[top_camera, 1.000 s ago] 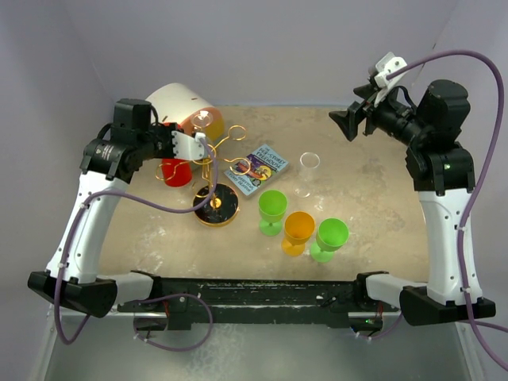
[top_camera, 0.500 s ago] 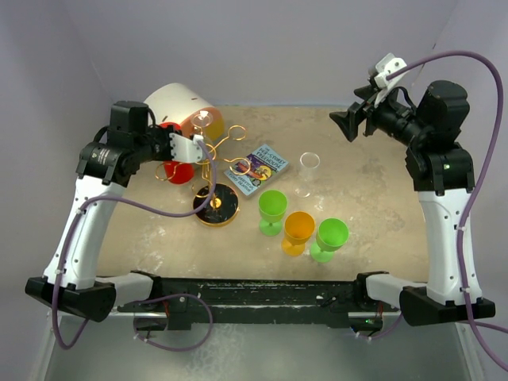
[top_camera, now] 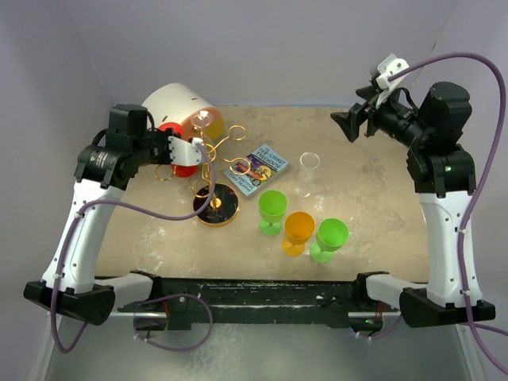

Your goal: Place the wine glass upside down on the wine glass rack

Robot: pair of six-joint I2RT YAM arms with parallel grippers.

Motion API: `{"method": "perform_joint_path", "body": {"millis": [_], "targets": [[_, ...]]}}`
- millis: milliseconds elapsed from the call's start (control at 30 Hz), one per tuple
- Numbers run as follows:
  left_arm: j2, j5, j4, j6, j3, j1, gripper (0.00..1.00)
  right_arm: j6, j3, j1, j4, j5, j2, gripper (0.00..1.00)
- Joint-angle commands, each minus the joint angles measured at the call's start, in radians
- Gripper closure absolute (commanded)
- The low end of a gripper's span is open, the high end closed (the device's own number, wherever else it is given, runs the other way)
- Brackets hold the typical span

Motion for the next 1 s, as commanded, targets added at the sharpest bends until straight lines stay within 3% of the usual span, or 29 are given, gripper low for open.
{"method": "perform_joint_path", "body": {"millis": [0, 300, 433, 600, 800, 967], "targets": [[-0.038, 0.001, -0.017, -0.015, 0.008, -0.006, 0.79, -0.01, -0.01, -0.006, 0.038, 0.016, -0.02, 0.21], [-0.058, 0.018, -0.064, -0.07, 0.076, -0.006, 0.74, -0.073, -0.014, -0.006, -0.007, 0.143, -0.02, 0.13], [-0.065, 0.041, -0.059, -0.144, 0.102, -0.001, 0.71, -0.102, -0.035, -0.006, -0.048, 0.199, -0.02, 0.02], [-0.069, 0.037, 0.021, -0.273, 0.101, 0.029, 0.67, -0.19, -0.052, -0.004, -0.193, 0.185, -0.006, 0.01], [-0.062, -0.078, 0.17, -0.506, 0.101, 0.049, 0.31, -0.413, -0.083, 0.06, -0.567, 0.082, 0.028, 0.06], [-0.045, -0.201, 0.278, -0.627, 0.085, 0.057, 0.01, -0.479, -0.252, 0.108, -0.66, 0.147, -0.035, 0.08]]}}
